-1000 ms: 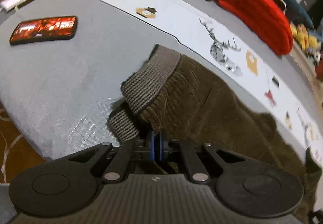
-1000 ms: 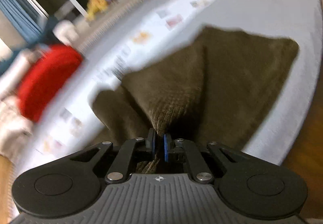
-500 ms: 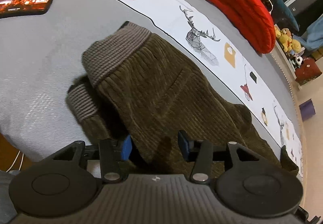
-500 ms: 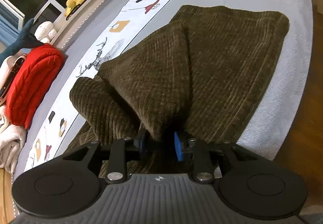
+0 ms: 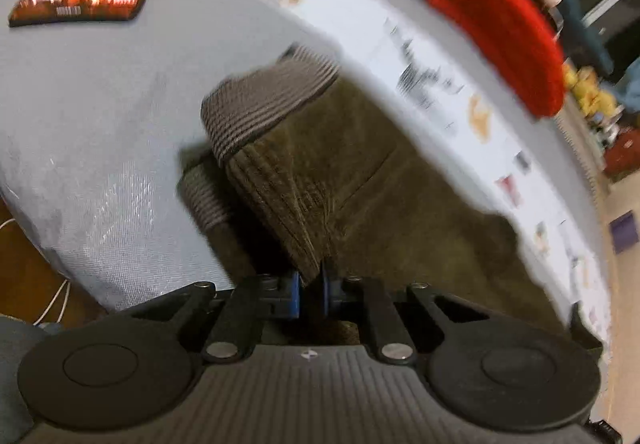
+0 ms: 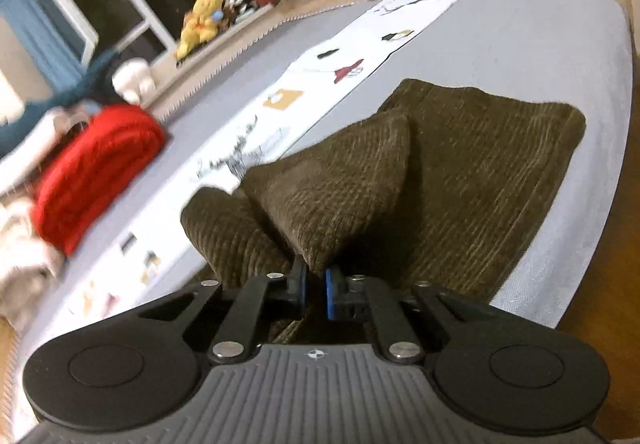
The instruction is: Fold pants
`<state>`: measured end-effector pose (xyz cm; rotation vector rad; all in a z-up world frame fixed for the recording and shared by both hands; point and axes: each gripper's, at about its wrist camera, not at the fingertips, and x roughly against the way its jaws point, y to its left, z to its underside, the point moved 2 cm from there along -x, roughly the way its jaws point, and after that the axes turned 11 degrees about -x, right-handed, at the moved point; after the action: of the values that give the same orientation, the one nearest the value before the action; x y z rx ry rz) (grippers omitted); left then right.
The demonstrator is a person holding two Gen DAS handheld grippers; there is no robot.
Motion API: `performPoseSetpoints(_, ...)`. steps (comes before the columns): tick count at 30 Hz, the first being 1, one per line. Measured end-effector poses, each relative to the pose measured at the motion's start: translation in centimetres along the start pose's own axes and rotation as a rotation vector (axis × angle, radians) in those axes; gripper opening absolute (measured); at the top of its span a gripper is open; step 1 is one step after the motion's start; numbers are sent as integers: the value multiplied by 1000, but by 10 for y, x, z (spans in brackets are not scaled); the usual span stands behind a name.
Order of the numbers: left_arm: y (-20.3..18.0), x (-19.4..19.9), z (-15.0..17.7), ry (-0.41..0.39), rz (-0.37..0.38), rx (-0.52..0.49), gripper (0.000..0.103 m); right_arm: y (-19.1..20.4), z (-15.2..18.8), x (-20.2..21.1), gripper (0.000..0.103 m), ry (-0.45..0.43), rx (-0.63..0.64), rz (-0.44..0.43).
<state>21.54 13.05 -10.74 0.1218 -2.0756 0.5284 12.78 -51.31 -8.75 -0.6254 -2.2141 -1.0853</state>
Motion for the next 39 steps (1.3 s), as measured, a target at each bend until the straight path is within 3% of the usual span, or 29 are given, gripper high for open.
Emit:
performPoseSetpoints(2,-2,-1,0,-16,-9,-3,14,1,6,-12,9,51,21,59)
performPoseSetpoints(5,-10,3,4,-46,-65,-75,26,2,6,-15,9,58,37,69)
performPoseSetpoints(7,-11,4,3,-61,-60,-70,24,1,6,-17,10,64,35,67)
performPoseSetpoints(8,-12,6,2,-79,-47,-66,15,-1,5,-17,10,65,25,59)
performPoseSetpoints(14,-30,29,-22,-189,41,-84,9,10,-17,-7,8,-61,-75,-109)
performPoseSetpoints(16,-37,35,-27,-221,24,-108,9,21,-21,2,8,-118,-73,-174)
performPoseSetpoints(18,-32,32,-21,-187,-17,-119,9,24,-21,10,8,-141,-48,-203)
performPoseSetpoints(21,-8,4,-4,-53,-60,-71,10,7,-11,1,8,-30,-19,-92)
performPoseSetpoints(24,-7,-2,3,-65,-78,-114,11,-15,-2,-24,8,92,-18,21)
performPoseSetpoints(31,-10,16,0,-144,-126,-117,39,-15,-1,-21,10,89,-59,19)
performPoseSetpoints(33,-6,25,-3,-173,-179,-108,56,-15,0,-22,10,87,-53,21)
performPoseSetpoints(34,-4,28,-4,-187,-203,-91,59,-16,-2,-21,14,84,-58,27)
performPoseSetpoints(37,8,45,-9,-253,-265,-25,61,-25,-8,-16,58,61,-135,91)
performPoseSetpoints(39,11,56,-15,-283,-260,-5,61,-29,-12,-11,63,30,-179,89)
